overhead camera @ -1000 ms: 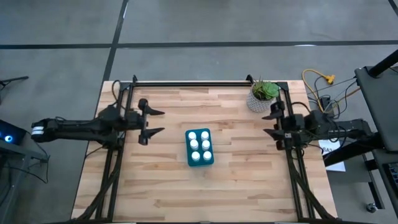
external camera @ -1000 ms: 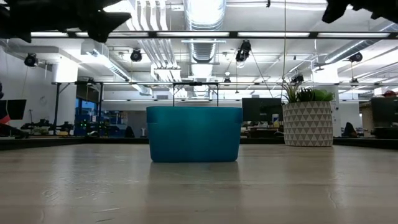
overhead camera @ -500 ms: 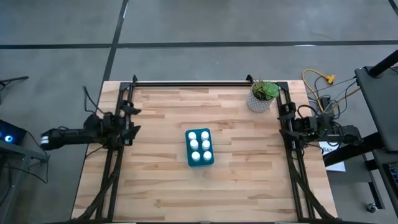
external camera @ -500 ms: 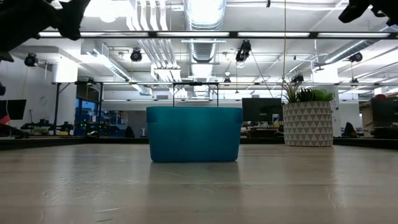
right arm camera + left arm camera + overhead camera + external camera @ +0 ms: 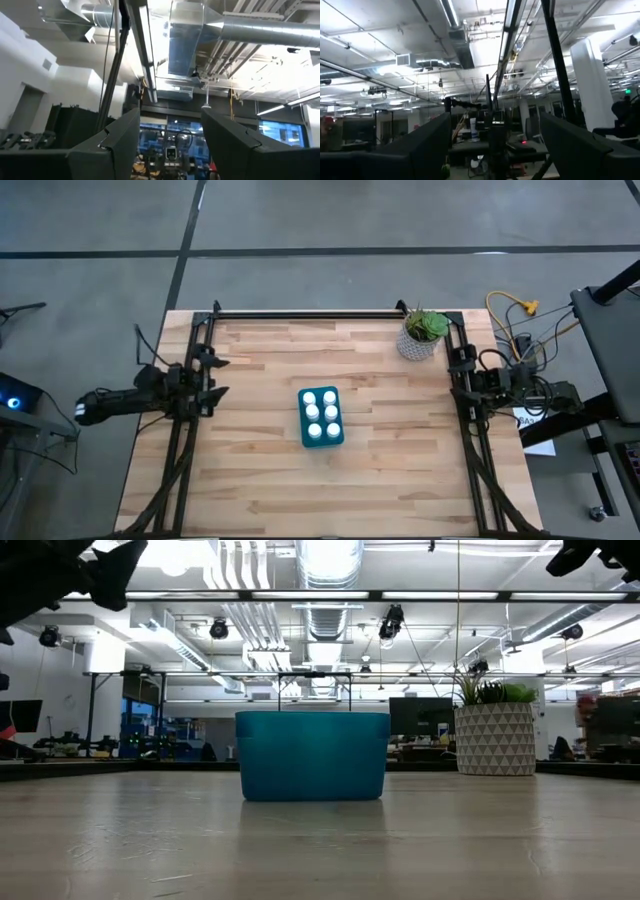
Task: Pick and place pill bottles into a basket
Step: Return to Home Position
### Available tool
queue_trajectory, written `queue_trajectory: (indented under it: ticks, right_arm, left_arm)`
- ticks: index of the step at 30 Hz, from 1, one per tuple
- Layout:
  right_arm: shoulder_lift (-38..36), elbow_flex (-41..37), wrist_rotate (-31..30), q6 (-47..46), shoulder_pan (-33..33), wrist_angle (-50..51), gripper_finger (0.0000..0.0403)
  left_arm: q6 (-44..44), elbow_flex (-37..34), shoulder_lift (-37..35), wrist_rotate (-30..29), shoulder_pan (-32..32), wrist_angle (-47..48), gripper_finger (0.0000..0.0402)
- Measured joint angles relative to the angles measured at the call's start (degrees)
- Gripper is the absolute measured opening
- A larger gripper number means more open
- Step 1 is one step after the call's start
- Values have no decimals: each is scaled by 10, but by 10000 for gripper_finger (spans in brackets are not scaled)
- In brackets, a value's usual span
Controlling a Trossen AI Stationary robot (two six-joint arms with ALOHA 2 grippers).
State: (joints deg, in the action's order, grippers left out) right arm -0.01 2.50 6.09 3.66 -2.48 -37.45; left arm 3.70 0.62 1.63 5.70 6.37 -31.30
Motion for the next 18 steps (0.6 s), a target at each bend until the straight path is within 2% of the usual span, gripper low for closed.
queue_trajectory:
  ticks: [4, 11, 18]
  right_arm:
    - [0, -1, -1, -5, 0, 19, 206]
    - [1, -20, -61, -3, 0, 30, 206]
    - [0, -20, -61, -9, 0, 58, 206]
  left_arm:
    - [-2, 1, 1, 1, 0, -12, 288]
    - [-3, -1, 1, 1, 0, -6, 288]
    - [-3, -1, 0, 2, 0, 14, 288]
